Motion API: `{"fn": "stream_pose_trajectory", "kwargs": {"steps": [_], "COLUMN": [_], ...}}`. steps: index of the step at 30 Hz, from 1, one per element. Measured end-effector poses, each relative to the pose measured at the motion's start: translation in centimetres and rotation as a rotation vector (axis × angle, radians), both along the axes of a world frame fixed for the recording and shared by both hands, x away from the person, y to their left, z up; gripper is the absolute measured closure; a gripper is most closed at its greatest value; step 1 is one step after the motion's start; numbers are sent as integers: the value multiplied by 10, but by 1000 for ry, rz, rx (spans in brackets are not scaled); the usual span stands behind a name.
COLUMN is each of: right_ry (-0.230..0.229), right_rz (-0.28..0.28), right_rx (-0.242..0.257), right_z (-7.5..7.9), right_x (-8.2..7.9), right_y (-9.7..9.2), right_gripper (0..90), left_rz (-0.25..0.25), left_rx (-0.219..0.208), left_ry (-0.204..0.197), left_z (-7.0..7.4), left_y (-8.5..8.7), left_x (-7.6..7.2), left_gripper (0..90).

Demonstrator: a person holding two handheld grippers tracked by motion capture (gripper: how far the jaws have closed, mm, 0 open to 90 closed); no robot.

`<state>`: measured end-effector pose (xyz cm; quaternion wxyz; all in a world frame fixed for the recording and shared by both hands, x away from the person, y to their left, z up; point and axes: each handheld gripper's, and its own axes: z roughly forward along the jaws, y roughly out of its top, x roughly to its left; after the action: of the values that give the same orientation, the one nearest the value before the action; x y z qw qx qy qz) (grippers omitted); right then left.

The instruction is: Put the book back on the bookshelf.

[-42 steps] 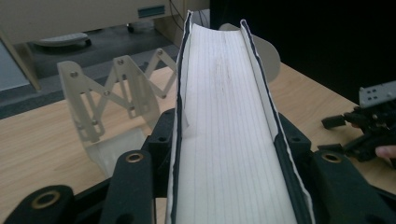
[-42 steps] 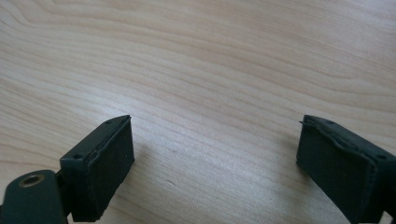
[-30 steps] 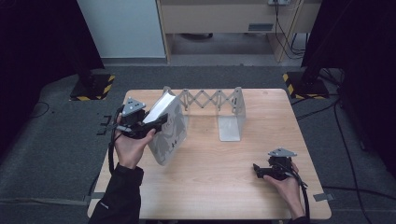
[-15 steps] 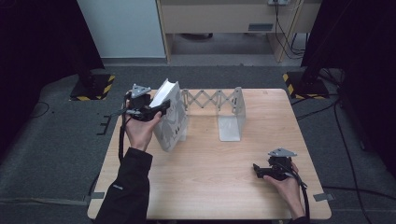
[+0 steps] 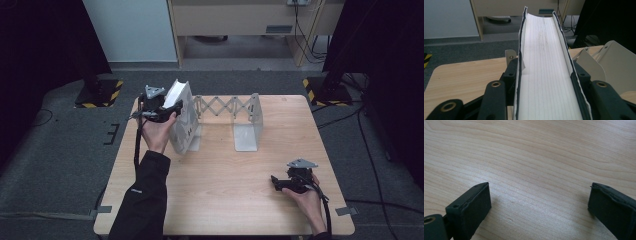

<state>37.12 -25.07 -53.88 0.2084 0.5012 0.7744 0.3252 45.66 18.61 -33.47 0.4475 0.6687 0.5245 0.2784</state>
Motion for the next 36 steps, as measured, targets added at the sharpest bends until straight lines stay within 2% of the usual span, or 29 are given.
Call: {"fn": "stream_pose_trajectory", "kwargs": {"steps": [6, 13, 17, 23, 28, 32, 36], "right_ry": [1, 4, 4, 5, 5, 5, 5], "right_rz": [-1, 3, 3, 3, 3, 6, 6], "right_rx": [1, 3, 3, 3, 3, 2, 2], "right_z": [0, 0, 0, 0, 0, 0, 0], "right_x": [0, 0, 0, 0, 0, 0, 0], "right_y": [0, 0, 0, 0, 0, 0, 0], "right_gripper": [49, 46, 46, 46, 45, 45, 45], "left_rz": [34, 59, 79, 87, 110, 123, 130], "left_rx": [-2, 15, 32, 33, 34, 56, 40], "left_ry": [5, 28, 27, 31, 19, 32, 47], "left_z": [-9, -18, -24, -31, -36, -41, -48], "left_y": [-10, -19, -26, -33, -39, -43, -43], "left_x": [10, 24, 30, 36, 39, 42, 45], "left_gripper": [519, 518, 518, 518, 518, 518, 516]}}
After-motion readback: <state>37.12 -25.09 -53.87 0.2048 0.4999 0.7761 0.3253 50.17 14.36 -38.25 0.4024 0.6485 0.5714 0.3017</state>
